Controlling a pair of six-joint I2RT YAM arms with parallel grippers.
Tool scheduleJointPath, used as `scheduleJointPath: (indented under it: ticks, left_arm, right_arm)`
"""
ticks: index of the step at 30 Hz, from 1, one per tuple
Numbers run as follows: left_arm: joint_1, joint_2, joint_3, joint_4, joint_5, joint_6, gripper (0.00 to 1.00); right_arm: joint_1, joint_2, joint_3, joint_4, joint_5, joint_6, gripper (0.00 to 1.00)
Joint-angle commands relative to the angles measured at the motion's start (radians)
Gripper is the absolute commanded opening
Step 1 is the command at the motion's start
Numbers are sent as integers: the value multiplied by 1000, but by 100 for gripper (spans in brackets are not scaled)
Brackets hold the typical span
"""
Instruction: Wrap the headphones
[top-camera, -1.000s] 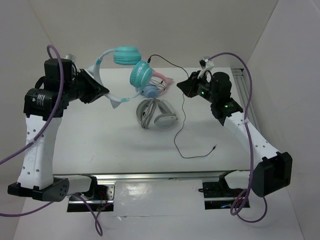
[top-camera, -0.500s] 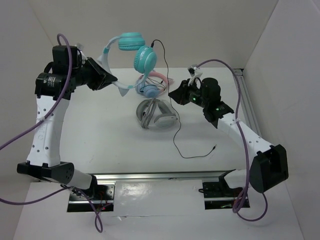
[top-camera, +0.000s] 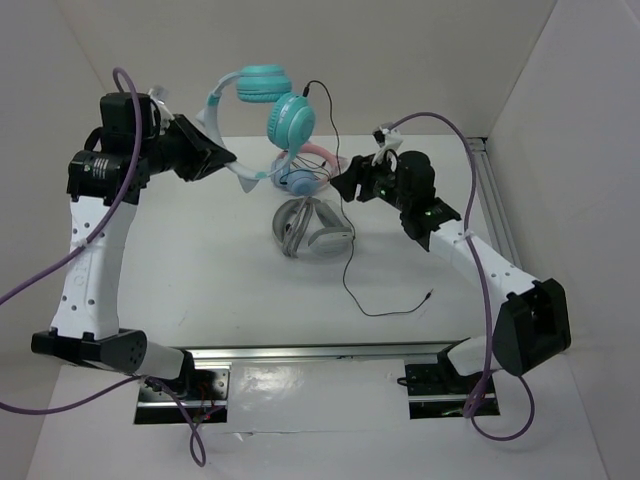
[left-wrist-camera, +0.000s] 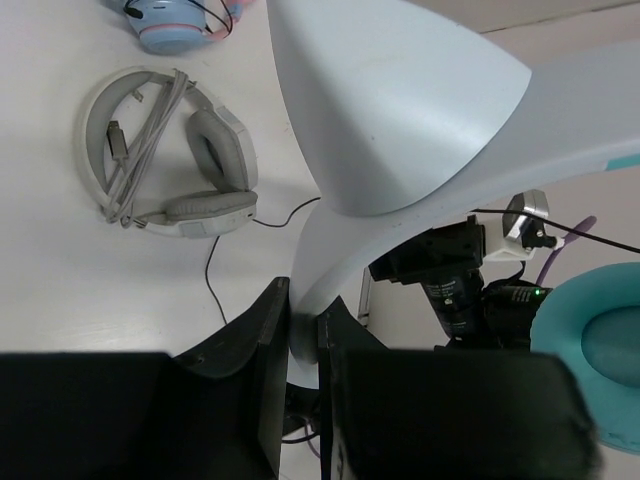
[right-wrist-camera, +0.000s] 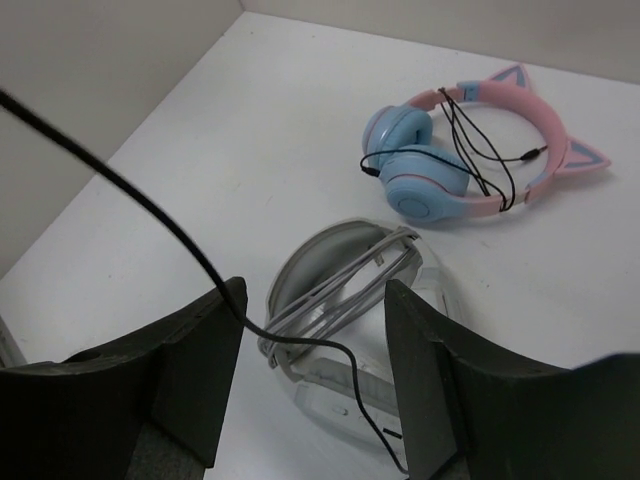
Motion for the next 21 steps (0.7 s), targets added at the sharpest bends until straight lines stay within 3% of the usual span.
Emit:
scheduleJointPath:
  ticks: [1,4,10,13,19,20,21]
  left_arm:
    - [-12,-75,-3,136,41,9,0]
    - [-21,-84,-3,156,70,19,0]
    - [14,-84,6,150,98,28,0]
    - [40,-106,-3,127,77,19,0]
    - [132,-117,-7,84,92,8,0]
    - [152,-127,-17,84,101,8,0]
    - [152,-127,-38,96,101,8,0]
  right_arm:
    - [29,-11,-1,89,44,-46,65]
    - [69,20,-39,134,32,-80,61]
    - [106,8,-263,371,113,-91,41]
    - [106,-39,-321,361,138,-111,23]
    - [115,-185,-401,250,265,-134,27]
    - [115,-202,-413,250,276,-146,25]
    - [115,-234,-414,227,288,-146,15]
